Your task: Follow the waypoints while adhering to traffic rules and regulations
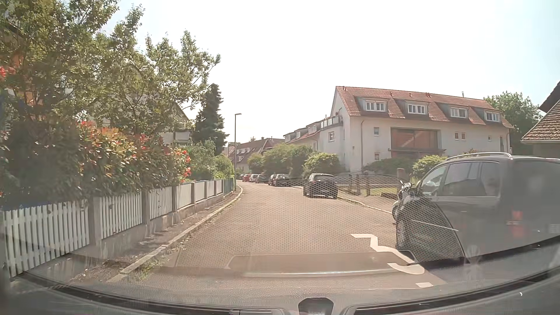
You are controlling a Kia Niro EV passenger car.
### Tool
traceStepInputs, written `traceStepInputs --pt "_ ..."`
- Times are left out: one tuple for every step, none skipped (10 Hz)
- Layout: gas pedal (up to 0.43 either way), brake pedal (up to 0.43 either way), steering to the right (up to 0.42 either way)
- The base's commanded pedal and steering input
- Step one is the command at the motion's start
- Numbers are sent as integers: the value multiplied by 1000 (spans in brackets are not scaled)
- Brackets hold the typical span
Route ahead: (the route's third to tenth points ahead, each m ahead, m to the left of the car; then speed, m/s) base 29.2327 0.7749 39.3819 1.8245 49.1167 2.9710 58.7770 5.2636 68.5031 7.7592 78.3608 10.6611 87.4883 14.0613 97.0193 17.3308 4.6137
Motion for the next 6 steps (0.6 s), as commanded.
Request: traceStepInputs --pt "220 0 -51" --pt "220 0 -37" --pt "220 0 -29" --pt "220 0 -25" --pt "220 0 -24" --pt "220 0 -14"
